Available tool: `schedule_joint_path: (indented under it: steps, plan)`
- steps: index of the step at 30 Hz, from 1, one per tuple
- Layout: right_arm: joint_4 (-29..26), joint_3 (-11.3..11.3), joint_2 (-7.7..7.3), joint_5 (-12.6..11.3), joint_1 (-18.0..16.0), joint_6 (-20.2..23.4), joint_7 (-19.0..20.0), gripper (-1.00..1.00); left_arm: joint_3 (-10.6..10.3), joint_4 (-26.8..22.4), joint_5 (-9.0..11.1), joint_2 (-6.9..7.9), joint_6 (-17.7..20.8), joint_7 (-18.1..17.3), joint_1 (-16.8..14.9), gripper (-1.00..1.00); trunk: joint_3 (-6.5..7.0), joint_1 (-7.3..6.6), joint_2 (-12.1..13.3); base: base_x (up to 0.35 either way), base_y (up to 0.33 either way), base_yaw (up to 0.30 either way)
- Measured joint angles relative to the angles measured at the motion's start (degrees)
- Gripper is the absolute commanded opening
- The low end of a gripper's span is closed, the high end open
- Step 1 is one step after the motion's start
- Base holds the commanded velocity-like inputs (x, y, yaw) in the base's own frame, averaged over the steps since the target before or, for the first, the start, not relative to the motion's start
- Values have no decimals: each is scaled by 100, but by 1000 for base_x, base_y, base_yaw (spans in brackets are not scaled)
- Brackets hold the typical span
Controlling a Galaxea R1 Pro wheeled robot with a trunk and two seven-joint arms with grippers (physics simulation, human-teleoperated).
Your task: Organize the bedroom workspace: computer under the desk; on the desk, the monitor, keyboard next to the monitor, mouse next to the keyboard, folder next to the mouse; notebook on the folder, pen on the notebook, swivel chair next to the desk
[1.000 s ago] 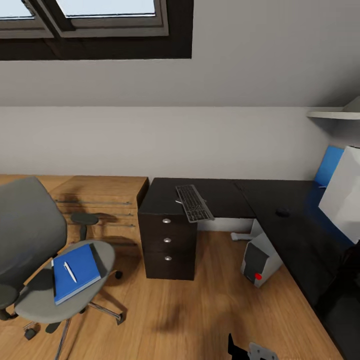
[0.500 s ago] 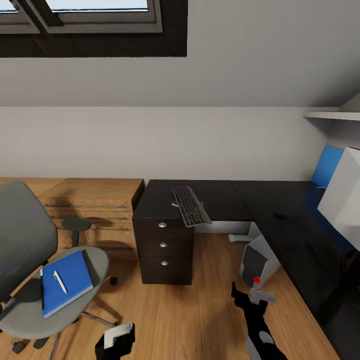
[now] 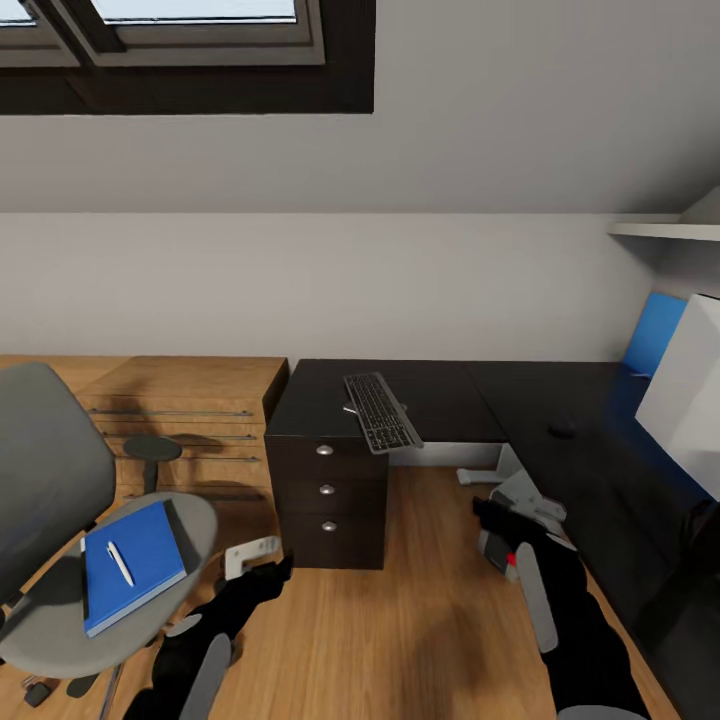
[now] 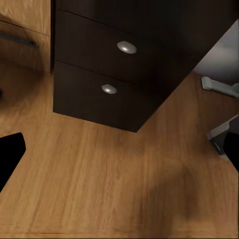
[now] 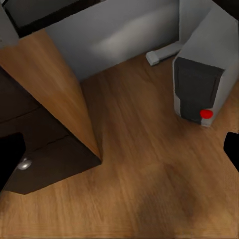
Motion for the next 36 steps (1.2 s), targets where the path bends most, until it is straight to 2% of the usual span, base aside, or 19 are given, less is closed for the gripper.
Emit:
schedule_joint_path:
  steps: [4, 7, 15, 19, 25, 36]
  plan:
    - [-34, 99, -6, -208, 18, 108, -193, 100, 7, 172, 29, 26, 5, -4, 0, 100, 0, 0, 0, 15, 0, 0]
    - [-73, 126, -12, -258, 36, 117, -239, 100, 3, 174, 42, 69, 6, 1, 0, 100, 0, -2, 0, 152, 0, 0]
    - [-268, 145, -26, -261, 54, 139, -262, 100, -4, 158, 52, 92, 33, 13, -2, 100, 0, -3, 0, 264, 0, 0]
    - [-572, 154, -9, -276, 124, 131, -262, 100, -4, 149, 53, 88, 37, 15, -1, 100, 0, -2, 0, 179, 0, 0]
    - [-636, 158, -12, -288, 144, 130, -262, 100, -13, 61, 59, 79, 40, 15, -2, 100, 0, 0, 0, 107, 0, 0]
    - [-643, 157, -17, -290, 145, 130, -261, 100, -13, -173, 61, 68, 42, 23, -9, 100, 197, -241, 440, 4, 0, 0]
